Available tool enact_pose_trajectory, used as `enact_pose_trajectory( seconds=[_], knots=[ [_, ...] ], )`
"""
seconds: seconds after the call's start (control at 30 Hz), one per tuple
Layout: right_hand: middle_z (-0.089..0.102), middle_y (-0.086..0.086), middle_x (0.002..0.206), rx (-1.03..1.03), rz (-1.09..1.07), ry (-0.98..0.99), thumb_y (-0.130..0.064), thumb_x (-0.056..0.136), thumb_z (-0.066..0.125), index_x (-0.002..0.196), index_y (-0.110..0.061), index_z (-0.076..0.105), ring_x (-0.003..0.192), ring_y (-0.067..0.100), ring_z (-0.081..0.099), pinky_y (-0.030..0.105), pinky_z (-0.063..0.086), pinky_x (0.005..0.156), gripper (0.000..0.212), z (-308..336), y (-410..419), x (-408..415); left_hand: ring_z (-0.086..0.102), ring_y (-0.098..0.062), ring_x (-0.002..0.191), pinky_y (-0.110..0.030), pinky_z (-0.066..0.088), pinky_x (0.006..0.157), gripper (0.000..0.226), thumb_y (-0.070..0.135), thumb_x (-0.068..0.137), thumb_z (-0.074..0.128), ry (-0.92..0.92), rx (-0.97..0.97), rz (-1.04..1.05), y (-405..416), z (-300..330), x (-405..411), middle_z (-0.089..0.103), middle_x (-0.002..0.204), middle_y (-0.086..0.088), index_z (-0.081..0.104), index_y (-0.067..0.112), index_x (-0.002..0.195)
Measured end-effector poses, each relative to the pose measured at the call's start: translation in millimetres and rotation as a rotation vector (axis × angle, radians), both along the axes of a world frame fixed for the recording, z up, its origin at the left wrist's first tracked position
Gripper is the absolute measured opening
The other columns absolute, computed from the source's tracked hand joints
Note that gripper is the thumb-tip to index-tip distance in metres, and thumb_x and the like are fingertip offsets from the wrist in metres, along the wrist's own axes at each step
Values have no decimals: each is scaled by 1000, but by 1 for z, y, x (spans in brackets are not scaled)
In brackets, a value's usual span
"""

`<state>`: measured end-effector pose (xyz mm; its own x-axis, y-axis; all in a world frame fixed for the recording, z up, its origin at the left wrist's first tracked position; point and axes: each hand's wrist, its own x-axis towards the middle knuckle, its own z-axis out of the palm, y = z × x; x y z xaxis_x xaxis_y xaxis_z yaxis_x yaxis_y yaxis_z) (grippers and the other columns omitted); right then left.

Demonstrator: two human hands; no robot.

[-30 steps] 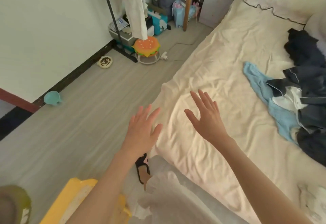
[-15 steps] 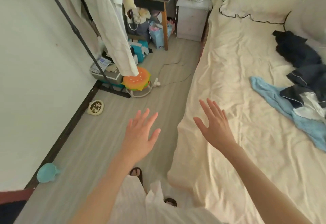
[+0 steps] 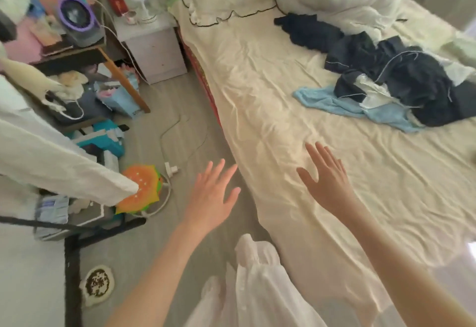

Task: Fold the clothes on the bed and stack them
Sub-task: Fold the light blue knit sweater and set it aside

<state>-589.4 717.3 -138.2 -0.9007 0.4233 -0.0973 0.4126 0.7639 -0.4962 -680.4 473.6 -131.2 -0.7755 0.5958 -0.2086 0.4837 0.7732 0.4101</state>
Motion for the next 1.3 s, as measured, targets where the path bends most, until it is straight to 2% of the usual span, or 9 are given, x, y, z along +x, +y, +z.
enact_pose_trajectory(
  seconds=[0.27,0.47,0.63,0.83,0.93,1.1,1.17,1.23,1.3],
  knots=[
    [26,4,155,41,-284,-35,-42,94,47,148,-26,26,145,23,16,46,14,116,61,-37,82,-65,-4,-16,145,-32,-3,115,54,39,99,37,-160,42,-252,119,-41,-121,6,159,4,18,30,149],
    [25,8,155,-42,-396,-229,-43,97,43,150,-23,21,144,26,18,44,17,115,60,-75,170,-164,4,-20,146,-33,5,116,54,37,98,37,-169,-54,-426,210,-69,-224,12,158,-1,20,26,149],
    [30,10,152,-121,-495,-305,-39,98,43,148,-19,27,141,27,26,43,22,114,57,-100,228,-232,8,-21,145,-35,8,116,53,33,98,39,-135,-82,-446,275,-89,-315,16,157,-3,24,24,148],
    [41,10,145,-169,-596,-392,-34,97,45,144,-15,36,135,27,34,42,31,108,51,-171,279,-282,8,-21,146,-38,11,116,51,29,98,40,-135,-188,-592,352,-175,-385,15,157,-1,26,25,147],
    [38,8,146,17,-489,-447,-32,95,48,143,-17,34,137,25,30,40,32,104,52,-223,306,-310,0,-21,146,-44,8,115,54,31,99,37,-139,-318,-680,389,-241,-412,5,159,1,19,27,149],
    [18,7,156,166,-305,-546,-46,90,53,149,-23,19,145,26,11,47,10,115,71,-298,338,-370,-7,-24,146,-48,10,114,61,36,99,33,-121,-588,-887,414,-330,-460,-12,158,-2,3,28,150],
    [20,8,154,153,-297,-570,-41,91,54,144,-21,32,143,26,16,49,8,115,61,-320,334,-386,-4,-23,146,-45,11,115,62,40,99,32,-134,-634,-971,415,-347,-472,-14,158,-2,0,30,151],
    [29,9,150,205,-298,-556,-23,94,45,129,-17,52,135,25,31,44,13,112,37,-332,331,-394,-3,-23,146,-43,11,115,63,40,98,33,-179,-649,-1013,419,-353,-478,-13,158,-3,0,30,151],
    [44,6,140,223,-330,-507,-9,92,37,116,-12,60,123,24,45,39,21,106,34,-333,336,-398,-2,-24,146,-43,11,116,63,37,98,34,-232,-660,-1018,425,-353,-480,-12,158,-4,1,29,151]
  ],
)
